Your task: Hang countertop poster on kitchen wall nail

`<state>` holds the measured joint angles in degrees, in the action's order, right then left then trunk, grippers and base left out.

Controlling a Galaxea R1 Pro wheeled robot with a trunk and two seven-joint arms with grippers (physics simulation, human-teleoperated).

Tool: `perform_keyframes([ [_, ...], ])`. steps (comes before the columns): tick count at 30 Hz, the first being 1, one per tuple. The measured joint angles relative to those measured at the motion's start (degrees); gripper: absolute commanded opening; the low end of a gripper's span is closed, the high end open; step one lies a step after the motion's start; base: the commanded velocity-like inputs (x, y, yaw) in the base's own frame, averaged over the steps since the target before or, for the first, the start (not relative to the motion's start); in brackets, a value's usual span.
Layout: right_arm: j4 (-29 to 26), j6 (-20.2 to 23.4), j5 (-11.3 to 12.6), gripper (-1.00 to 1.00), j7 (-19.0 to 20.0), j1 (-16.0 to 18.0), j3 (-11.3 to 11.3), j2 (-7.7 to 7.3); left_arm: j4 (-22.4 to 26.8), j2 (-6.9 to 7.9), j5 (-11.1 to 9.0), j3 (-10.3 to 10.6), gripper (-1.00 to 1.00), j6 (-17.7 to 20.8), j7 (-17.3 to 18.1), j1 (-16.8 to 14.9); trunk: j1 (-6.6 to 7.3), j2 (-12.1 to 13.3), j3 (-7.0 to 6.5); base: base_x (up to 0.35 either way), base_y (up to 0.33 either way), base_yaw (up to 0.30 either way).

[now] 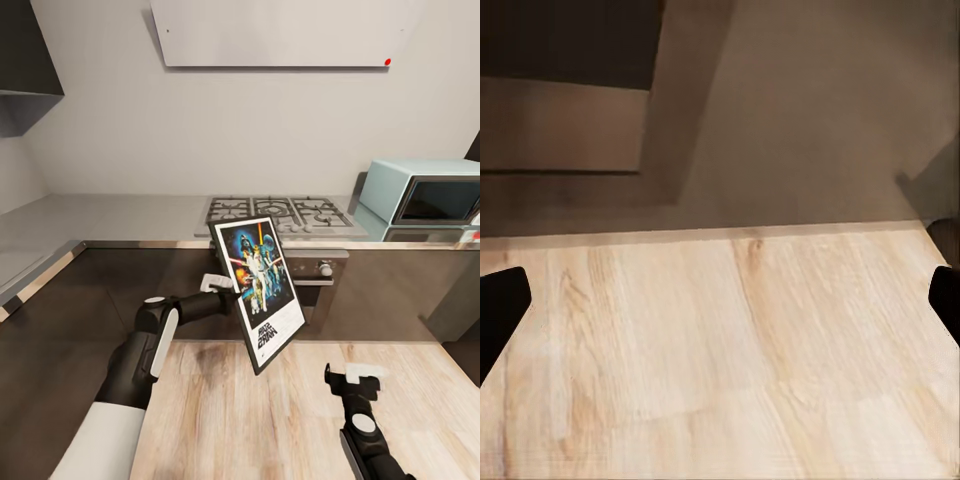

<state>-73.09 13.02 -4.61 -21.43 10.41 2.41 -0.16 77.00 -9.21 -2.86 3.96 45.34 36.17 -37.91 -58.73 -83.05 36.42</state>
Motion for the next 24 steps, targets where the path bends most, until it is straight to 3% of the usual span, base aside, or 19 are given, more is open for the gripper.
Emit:
perform_keyframes([
  [2,-0.49,0.16,0.00,1.00,-2.88,0.15,3.07,0.29,0.14,-0.64,0.14,0.28,-1.00,0.10,-1.50,-0.01,0.00,0.00,0.00,0.000,0.000,0.000],
  [3,-1.28,2.15,0.03,1.00,-5.38,0.50,6.57,1.13,1.21,-0.77,0.43,1.57,-1.00,1.80,-6.46,-0.02,0.00,0.00,0.00,0.000,0.000,0.000],
  [6,-1.50,4.27,0.01,1.00,-6.04,0.76,8.56,2.24,2.10,-0.77,-0.04,3.07,-1.00,2.76,-7.90,-0.02,0.00,0.00,0.00,0.000,0.000,0.000],
  [8,-1.70,4.78,0.01,1.00,-6.64,0.84,11.03,2.57,2.28,-0.77,0.00,3.40,-1.00,2.96,-8.41,-0.02,0.00,0.00,0.00,0.000,0.000,0.000],
  [11,-2.56,5.04,-0.01,1.00,-8.39,0.87,12.96,2.73,2.35,-0.77,0.01,3.53,-1.00,3.04,-9.24,-0.02,0.00,0.00,0.00,0.000,0.000,0.000],
  [14,-3.62,5.31,0.03,1.00,-11.42,0.88,16.16,2.80,2.43,-0.77,-0.03,4.04,-1.00,3.10,-11.11,-0.02,0.00,0.00,0.00,0.000,0.000,0.000],
  [16,-4.16,6.79,0.07,1.00,-13.59,0.89,19.12,2.85,2.59,-0.77,-0.14,5.45,-1.00,3.20,-13.16,-0.02,0.00,0.00,0.00,0.000,0.000,0.000],
  [24,-4.81,9.54,0.08,1.00,-15.53,0.86,22.75,4.65,3.63,-0.77,0.03,7.26,-1.00,5.17,-16.14,-0.02,0.00,0.00,0.00,0.000,0.000,0.000],
])
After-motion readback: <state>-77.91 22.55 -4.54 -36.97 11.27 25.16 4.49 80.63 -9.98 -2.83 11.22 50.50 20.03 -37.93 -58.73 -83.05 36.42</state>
